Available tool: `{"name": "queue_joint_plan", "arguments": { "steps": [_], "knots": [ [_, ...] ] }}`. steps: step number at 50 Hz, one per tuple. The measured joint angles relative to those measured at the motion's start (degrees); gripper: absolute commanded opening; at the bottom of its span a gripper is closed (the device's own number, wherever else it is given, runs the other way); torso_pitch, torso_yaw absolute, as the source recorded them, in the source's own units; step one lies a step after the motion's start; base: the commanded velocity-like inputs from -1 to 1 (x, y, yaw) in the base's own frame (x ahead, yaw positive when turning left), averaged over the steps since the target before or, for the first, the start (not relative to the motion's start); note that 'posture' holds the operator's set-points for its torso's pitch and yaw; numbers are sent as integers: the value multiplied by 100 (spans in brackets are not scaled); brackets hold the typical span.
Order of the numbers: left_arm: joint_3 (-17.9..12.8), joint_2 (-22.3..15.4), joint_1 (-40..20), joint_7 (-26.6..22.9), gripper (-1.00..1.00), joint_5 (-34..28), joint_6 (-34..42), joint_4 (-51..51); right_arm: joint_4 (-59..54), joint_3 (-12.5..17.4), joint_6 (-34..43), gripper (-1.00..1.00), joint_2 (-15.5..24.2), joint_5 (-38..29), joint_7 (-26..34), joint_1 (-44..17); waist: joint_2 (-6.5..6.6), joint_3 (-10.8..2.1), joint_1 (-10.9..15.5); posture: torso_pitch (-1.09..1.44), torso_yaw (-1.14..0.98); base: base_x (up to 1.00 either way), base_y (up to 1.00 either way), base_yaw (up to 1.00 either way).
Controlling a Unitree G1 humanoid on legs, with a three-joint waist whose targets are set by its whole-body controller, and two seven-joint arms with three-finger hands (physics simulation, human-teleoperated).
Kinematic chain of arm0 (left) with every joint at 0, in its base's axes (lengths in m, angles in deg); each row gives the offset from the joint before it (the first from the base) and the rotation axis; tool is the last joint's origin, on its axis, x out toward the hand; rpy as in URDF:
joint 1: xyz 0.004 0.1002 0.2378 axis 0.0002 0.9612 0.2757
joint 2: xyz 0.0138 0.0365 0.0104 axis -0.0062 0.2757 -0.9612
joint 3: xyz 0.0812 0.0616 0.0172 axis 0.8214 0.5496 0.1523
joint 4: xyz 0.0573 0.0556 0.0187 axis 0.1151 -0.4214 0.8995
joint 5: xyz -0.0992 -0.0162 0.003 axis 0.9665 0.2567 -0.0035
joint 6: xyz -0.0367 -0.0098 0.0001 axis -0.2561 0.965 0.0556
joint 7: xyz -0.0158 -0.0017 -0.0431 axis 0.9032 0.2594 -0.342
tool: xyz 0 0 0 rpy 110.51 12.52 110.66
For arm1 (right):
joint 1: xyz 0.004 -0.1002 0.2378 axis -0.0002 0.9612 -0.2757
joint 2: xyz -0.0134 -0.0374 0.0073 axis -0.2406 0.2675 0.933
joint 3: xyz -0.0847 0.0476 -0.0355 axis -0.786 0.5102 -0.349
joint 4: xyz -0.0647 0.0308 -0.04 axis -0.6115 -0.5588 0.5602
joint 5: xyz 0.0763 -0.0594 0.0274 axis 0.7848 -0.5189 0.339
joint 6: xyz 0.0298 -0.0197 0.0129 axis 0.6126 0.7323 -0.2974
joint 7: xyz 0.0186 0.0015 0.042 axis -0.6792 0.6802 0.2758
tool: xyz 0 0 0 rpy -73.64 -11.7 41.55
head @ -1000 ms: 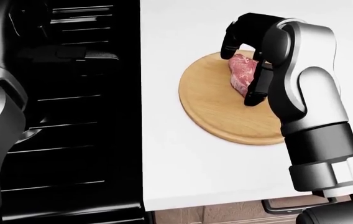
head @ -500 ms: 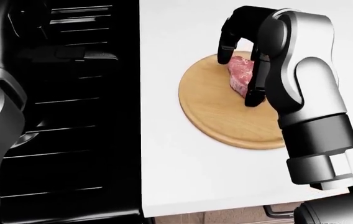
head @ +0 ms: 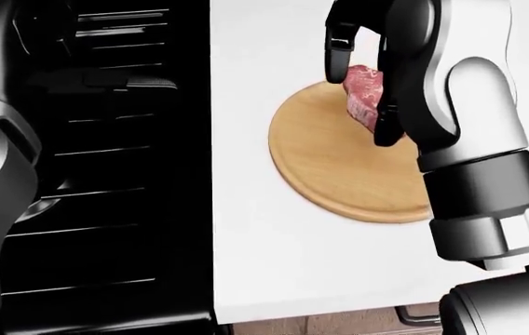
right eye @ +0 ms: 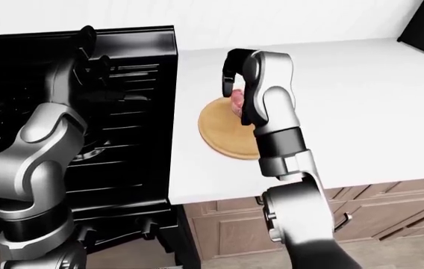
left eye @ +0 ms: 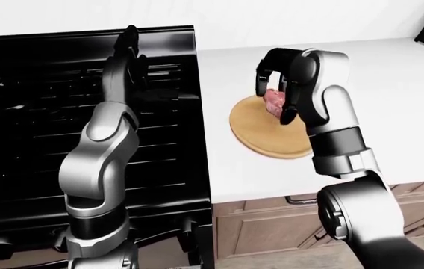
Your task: Pick the steak from the plate and place it in the pan.
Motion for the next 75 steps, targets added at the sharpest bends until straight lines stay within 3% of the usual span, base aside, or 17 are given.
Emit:
{"name": "queue_joint_plan", "arguments": {
  "steps": [23,48,55,57,59,62,64,67,72,75],
  "knots": [
    [-16,-23,-13,4,100,34,83,95,29,93,-50,-100,75,5,390,-579,12,25,-8,0,0,0,0,0],
    [9,-13,-10,-8,100,12,65,111,434,84,87,-100,111,95,647,-776,18,32,-15,0,0,0,1,0],
    [56,7,-43,-42,100,45,80,155,326,147,107,-100,170,70,639,-726,145,-84,-7,0,0,0,13,0],
    [29,-10,-78,-33,100,52,94,197,374,146,114,-100,168,58,626,-758,273,-82,-6,0,0,0,13,0],
    [-34,-46,-56,-8,100,39,113,221,432,100,98,-100,112,75,611,-762,209,-36,47,0,0,0,13,0],
    [-96,-59,-14,42,100,-8,162,159,418,3,48,-100,40,140,624,-751,255,-42,74,0,0,0,19,0],
    [-83,-61,-43,51,100,-17,178,146,409,8,39,-100,44,155,627,-751,156,-63,35,0,0,0,35,0],
    [-47,-54,-73,33,100,3,155,214,403,61,58,-100,73,128,582,-778,-64,4,7,0,0,0,24,13],
    [3,-38,-58,1,100,39,194,160,351,92,111,-100,82,93,541,-727,-34,-100,-1,0,0,0,0,41],
    [-33,-54,-81,13,100,20,185,196,357,65,98,-100,60,122,537,-736,-214,-87,17,0,0,0,0,43]
  ]
}}
